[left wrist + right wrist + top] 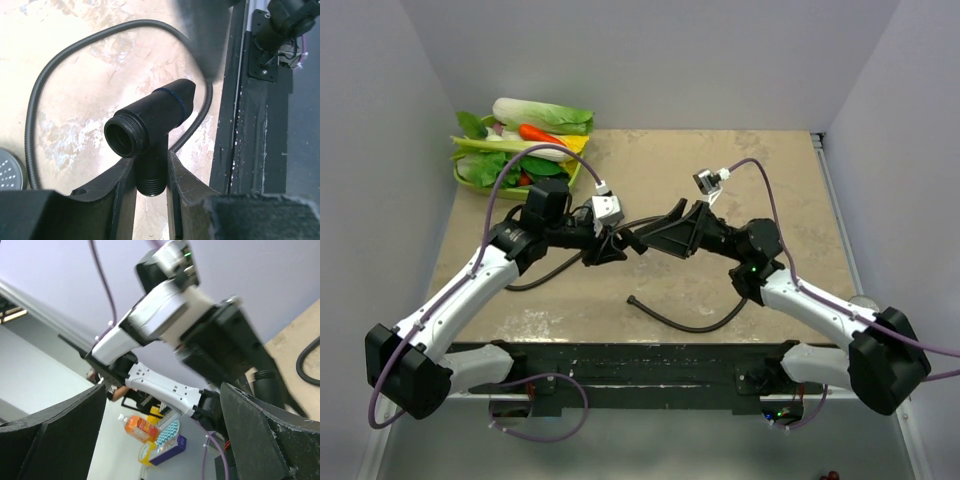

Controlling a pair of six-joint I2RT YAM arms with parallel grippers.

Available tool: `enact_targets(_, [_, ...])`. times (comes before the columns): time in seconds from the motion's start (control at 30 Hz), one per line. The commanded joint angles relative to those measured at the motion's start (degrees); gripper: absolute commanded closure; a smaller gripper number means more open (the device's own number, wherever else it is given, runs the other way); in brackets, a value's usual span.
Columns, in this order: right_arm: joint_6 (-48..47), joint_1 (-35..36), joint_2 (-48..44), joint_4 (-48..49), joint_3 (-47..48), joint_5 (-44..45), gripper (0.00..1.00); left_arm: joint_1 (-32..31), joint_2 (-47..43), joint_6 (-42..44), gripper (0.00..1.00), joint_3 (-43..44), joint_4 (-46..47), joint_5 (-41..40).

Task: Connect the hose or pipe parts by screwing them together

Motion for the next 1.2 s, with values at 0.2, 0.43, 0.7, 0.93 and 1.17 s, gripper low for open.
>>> enact_targets(0.2, [-32.11, 0.88, -8.07, -44.33, 6.73, 5.63, 0.01, 0.97, 0.01, -2.98, 1.00, 3.05, 0.78, 2.79])
enact_targets(0.43, [-48.81, 0.88, -7.99, -62.92, 17.87, 12.67, 0.01, 0.97, -0.60, 2.98, 1.00, 3.40, -5.81, 6.04])
enact_targets(0.7, [-40.75, 0.53, -17.65, -52.33, 8.50, 22.25, 0.01, 0.89, -0.95, 8.18, 1.00, 5.25, -13.64, 6.75])
enact_targets(0.93, [-55.96, 10.11, -13.17, -69.72, 19.40, 33.17, 0.30, 0.71, -0.69, 8.53, 1.00, 4.98, -14.17, 6.49])
enact_targets(1.17, [-53.23, 10.11, -11.52, -64.34, 18.69, 24.73, 0.20, -0.43, -0.34, 8.09, 1.00, 5.51, -14.00, 5.96])
